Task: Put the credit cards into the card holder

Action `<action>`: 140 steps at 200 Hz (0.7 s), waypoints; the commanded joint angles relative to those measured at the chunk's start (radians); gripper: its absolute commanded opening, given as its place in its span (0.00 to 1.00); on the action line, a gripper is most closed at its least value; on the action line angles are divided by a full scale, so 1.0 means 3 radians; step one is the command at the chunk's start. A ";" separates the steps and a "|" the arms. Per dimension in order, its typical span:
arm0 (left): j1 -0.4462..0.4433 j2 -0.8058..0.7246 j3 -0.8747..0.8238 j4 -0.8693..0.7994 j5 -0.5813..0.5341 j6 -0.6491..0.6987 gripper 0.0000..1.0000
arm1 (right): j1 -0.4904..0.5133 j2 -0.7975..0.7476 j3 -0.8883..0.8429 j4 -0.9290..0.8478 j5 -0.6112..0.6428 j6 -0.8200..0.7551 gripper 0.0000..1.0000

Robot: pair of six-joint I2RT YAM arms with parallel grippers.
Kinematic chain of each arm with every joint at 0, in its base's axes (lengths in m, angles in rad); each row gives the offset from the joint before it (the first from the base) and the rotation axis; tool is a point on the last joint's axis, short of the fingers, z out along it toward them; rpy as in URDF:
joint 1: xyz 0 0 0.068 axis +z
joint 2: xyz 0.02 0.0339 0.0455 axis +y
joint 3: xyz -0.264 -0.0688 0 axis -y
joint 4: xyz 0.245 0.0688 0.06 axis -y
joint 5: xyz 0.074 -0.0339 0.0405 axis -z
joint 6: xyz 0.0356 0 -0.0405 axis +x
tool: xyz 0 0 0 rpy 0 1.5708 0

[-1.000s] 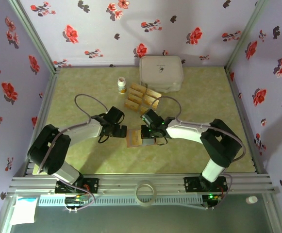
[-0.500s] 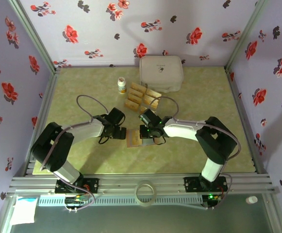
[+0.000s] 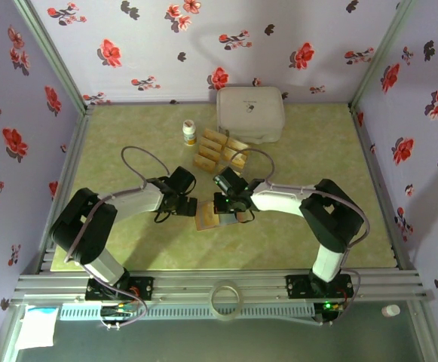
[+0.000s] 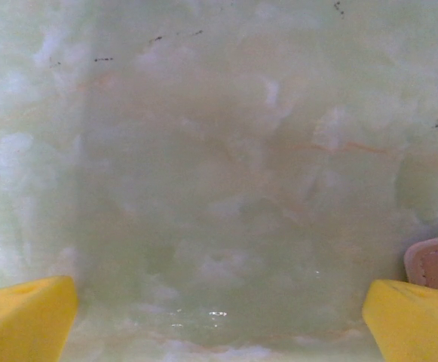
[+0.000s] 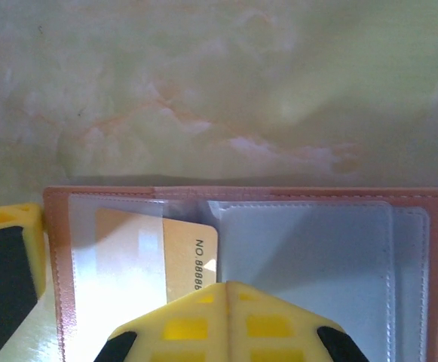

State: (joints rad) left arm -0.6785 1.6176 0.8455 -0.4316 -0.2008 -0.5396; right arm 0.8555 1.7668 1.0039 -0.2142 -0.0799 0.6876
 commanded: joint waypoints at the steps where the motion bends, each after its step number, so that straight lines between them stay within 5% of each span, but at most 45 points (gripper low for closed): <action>1: -0.0057 0.0144 0.0010 0.0043 0.0066 0.0040 1.00 | 0.0032 0.0065 0.0096 0.0008 -0.0045 -0.0019 0.00; 140: -0.0122 0.0117 -0.0008 0.0053 0.0066 -0.0002 1.00 | 0.0175 0.0086 0.0253 -0.0031 -0.0117 -0.0034 0.00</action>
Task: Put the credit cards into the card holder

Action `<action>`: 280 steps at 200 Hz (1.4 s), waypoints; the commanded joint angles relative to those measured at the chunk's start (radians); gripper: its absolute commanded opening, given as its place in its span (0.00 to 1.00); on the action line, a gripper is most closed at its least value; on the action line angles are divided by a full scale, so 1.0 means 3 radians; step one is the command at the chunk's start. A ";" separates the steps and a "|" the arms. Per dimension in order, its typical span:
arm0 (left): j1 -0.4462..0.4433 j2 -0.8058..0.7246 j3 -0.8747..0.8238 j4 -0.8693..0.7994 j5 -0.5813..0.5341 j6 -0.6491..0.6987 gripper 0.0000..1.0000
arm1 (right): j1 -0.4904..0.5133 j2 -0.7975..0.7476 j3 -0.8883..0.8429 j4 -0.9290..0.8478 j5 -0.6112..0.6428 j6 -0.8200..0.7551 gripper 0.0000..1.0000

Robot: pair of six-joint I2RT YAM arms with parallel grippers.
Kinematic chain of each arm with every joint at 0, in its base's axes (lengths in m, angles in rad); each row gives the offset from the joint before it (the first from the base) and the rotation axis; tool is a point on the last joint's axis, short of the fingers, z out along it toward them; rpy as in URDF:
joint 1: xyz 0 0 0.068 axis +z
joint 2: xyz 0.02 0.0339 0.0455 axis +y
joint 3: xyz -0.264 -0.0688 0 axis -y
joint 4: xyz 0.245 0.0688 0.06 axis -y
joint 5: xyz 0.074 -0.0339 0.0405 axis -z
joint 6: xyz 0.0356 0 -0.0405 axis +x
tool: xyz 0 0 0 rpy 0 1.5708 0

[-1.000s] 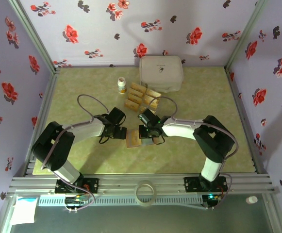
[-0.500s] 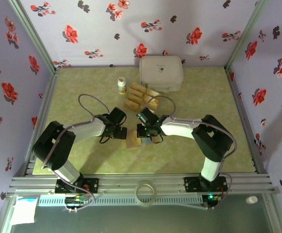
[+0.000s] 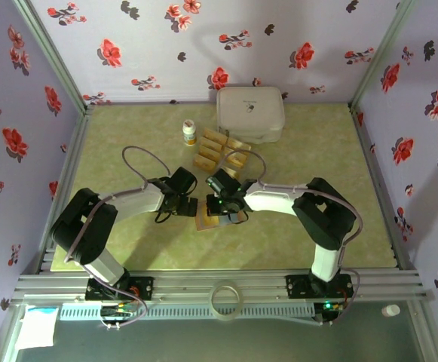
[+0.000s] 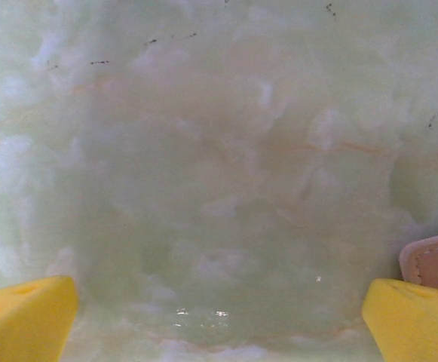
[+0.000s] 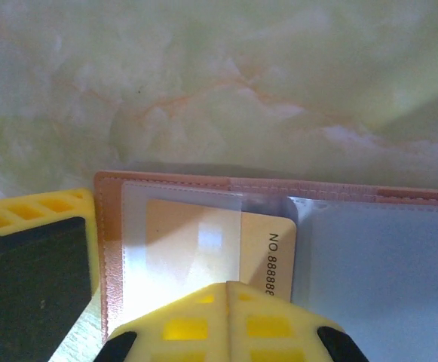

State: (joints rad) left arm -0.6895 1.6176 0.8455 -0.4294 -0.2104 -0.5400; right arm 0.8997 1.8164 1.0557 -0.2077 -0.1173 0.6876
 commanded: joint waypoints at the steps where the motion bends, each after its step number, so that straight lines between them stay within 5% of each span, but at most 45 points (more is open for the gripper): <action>1: -0.0087 0.0116 -0.0010 0.0046 0.0098 0.0000 1.00 | 0.0028 -0.0091 0.0075 -0.0058 0.0013 -0.0033 0.00; 59: -0.0090 0.0123 -0.0012 0.0056 0.0098 0.0015 1.00 | -0.0033 -0.0387 -0.0095 -0.0233 0.0281 -0.0118 0.00; 280: -0.0091 0.0191 0.0035 0.0075 0.0103 0.0056 1.00 | -0.0037 0.0038 -0.0134 0.0048 0.0013 -0.0017 0.00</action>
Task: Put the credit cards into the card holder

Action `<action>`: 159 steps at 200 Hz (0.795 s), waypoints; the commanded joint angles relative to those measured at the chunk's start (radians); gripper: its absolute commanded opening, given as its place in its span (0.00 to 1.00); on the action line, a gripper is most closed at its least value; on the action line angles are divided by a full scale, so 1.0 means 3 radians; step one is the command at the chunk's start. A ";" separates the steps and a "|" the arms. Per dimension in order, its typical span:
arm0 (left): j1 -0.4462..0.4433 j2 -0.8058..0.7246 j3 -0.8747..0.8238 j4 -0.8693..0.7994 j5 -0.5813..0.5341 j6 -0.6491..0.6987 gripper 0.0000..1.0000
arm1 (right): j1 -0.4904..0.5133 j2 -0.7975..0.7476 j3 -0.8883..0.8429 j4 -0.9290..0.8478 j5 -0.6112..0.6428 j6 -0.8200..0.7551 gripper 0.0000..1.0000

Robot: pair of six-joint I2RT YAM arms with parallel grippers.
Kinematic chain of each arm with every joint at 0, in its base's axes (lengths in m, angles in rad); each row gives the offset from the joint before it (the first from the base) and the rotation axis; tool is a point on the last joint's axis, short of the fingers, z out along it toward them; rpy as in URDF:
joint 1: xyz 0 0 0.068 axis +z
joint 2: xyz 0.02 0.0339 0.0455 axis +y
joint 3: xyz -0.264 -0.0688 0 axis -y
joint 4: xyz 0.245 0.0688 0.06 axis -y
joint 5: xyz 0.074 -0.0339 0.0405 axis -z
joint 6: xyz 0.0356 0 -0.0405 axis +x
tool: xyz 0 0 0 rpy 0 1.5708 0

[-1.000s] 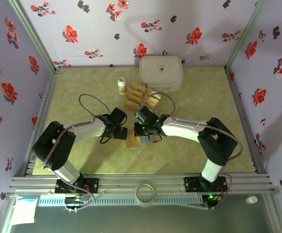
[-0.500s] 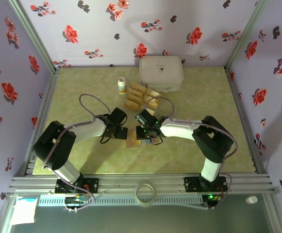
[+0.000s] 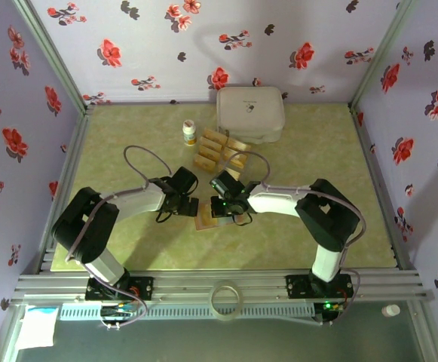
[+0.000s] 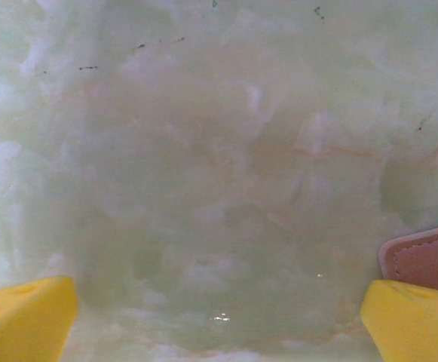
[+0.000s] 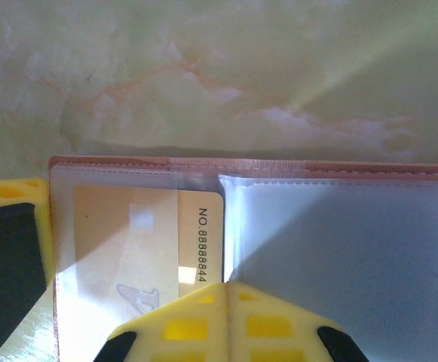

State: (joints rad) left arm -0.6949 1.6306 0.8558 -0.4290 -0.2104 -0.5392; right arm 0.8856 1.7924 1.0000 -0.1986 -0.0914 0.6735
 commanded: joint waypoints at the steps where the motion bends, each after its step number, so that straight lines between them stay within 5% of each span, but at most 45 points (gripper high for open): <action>1: -0.0072 0.0148 0.0001 0.0074 0.0103 0.0054 1.00 | 0.0012 0.0119 0.0054 0.0018 -0.0073 0.0030 0.00; 134: 0.0073 -0.0140 0.0076 -0.0100 -0.0004 0.0107 1.00 | 0.0052 -0.0111 0.0090 -0.0015 -0.0097 0.0069 0.00; 159: 0.0136 -0.0294 0.0097 -0.0181 -0.0004 0.0134 1.00 | 0.0007 -0.0218 0.0028 -0.0034 -0.0048 0.0066 0.08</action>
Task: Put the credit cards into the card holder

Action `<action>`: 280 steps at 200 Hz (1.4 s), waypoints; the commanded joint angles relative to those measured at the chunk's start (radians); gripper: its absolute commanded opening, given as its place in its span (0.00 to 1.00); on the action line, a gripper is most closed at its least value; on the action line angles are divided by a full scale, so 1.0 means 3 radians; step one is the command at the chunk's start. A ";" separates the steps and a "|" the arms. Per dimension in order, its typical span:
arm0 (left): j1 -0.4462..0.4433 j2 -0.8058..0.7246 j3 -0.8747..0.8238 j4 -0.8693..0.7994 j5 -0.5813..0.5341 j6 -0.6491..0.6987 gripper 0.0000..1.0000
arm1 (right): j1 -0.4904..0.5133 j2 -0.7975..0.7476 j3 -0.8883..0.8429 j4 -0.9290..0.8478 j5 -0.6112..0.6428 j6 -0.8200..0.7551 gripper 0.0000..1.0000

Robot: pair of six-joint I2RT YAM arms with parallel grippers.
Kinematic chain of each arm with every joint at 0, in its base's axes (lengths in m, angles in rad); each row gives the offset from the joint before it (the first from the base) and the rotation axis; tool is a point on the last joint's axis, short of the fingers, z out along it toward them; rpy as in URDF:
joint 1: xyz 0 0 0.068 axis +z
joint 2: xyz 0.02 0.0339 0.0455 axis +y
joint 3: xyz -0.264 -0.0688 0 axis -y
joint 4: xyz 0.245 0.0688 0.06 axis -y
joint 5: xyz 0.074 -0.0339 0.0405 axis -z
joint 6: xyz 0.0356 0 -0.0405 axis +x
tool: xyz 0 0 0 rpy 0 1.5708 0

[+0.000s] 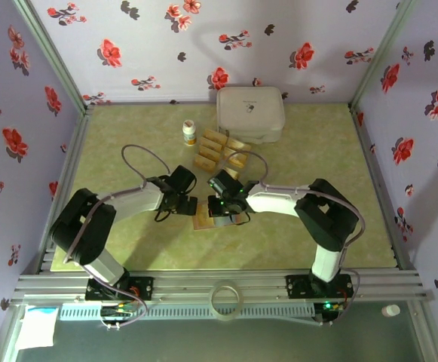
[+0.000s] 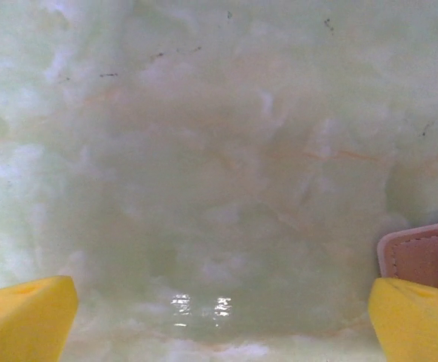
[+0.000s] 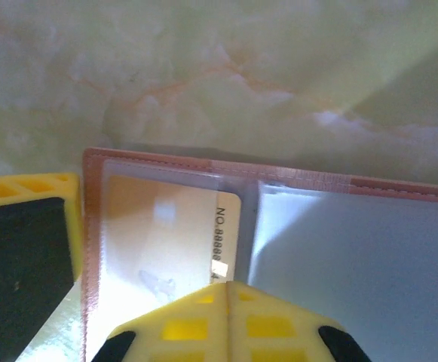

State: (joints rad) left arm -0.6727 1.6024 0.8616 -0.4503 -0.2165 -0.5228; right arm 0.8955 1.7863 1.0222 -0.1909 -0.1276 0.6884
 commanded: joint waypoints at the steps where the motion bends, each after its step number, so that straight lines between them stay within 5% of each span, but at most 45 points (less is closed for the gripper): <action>1: 0.0066 -0.0206 0.0078 -0.0112 0.0016 0.0080 1.00 | -0.0028 -0.0202 -0.0050 -0.0059 0.0073 0.0017 0.08; 280: -0.0107 -0.0238 -0.0361 0.0026 0.0200 -0.0085 1.00 | 0.0027 -0.0276 -0.0243 0.0100 0.0017 0.0144 0.00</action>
State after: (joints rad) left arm -0.6968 1.5146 0.7689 -0.4557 -0.1604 -0.5289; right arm 0.8967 1.7226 0.9329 -0.1612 -0.1280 0.7181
